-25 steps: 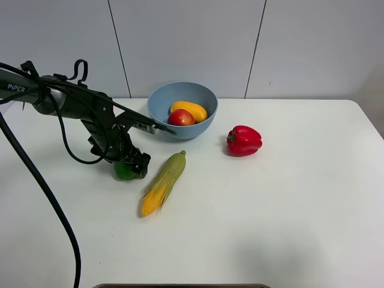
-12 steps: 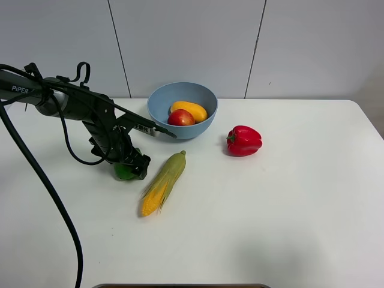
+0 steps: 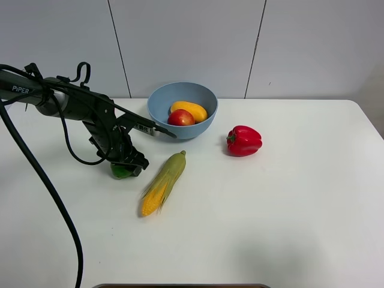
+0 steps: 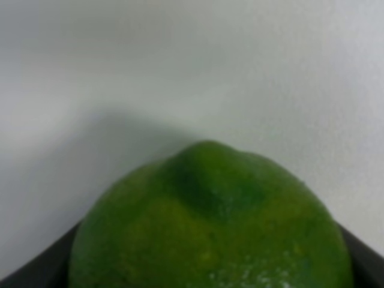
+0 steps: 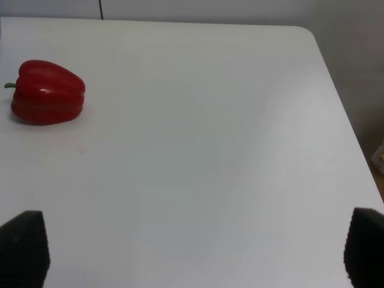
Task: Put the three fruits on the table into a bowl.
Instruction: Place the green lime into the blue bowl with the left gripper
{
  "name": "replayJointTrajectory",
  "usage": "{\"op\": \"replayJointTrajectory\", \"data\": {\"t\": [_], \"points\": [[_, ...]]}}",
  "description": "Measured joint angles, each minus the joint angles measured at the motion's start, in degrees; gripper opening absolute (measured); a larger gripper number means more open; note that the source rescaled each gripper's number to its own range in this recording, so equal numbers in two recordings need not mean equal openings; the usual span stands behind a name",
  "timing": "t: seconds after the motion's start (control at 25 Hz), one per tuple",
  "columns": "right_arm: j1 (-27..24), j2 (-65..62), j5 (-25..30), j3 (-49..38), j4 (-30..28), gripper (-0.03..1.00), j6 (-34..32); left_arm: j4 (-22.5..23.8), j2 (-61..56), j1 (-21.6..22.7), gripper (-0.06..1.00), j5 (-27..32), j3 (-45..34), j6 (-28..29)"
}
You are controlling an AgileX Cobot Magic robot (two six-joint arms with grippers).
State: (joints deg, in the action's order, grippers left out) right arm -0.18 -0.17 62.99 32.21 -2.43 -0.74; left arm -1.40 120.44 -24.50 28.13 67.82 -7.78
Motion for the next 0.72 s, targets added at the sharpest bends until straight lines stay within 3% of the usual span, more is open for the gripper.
{"op": "replayJointTrajectory", "data": {"t": [0.72], "points": [[0.0,0.0,0.0,0.0,0.0,0.98,0.0,0.04,0.0,0.0,0.01,0.0,0.0,0.0]]}}
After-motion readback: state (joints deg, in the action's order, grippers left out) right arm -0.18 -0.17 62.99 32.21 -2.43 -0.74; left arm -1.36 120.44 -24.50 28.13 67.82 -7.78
